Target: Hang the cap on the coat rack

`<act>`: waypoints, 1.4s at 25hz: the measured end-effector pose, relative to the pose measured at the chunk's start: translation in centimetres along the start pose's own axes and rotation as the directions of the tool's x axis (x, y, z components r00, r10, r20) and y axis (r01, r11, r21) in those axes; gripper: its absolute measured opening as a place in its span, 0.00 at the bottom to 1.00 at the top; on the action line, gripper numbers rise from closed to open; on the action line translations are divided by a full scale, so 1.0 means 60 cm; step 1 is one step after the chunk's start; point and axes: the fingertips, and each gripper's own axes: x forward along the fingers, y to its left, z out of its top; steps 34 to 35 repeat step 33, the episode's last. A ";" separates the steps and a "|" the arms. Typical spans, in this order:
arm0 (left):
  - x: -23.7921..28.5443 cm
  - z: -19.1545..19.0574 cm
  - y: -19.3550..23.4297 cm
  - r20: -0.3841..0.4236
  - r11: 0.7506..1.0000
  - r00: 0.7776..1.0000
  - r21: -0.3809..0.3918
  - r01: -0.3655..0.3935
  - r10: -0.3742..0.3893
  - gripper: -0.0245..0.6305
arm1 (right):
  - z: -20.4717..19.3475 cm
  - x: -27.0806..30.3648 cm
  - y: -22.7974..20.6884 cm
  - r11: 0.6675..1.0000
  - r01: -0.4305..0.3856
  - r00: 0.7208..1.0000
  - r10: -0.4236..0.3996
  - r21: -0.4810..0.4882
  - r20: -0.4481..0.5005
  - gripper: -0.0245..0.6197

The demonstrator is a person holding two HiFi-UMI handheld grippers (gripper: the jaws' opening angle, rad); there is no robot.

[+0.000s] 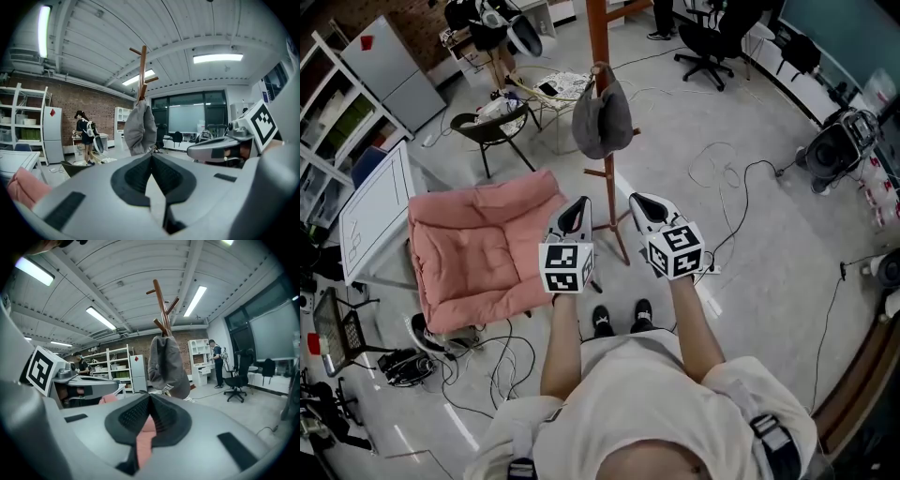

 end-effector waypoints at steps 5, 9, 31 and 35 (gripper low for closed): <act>0.001 -0.006 -0.008 0.001 1.000 1.000 -0.016 0.026 -0.026 0.05 | -0.008 -0.006 -0.002 1.000 0.015 1.000 -0.015 0.005 -0.006 0.05; 0.002 -0.010 -0.013 0.004 0.999 0.999 -0.024 0.042 -0.042 0.05 | -0.016 -0.007 -0.004 1.000 0.025 1.000 -0.025 0.003 -0.017 0.04; 0.027 -0.002 -0.013 0.019 0.997 0.998 -0.053 0.057 -0.056 0.05 | -0.010 -0.004 -0.015 0.999 0.034 0.999 -0.035 -0.013 -0.023 0.04; 0.031 0.000 -0.009 0.026 0.997 0.998 -0.057 0.052 -0.050 0.05 | -0.009 0.000 -0.016 0.999 0.031 0.999 -0.032 -0.019 -0.021 0.04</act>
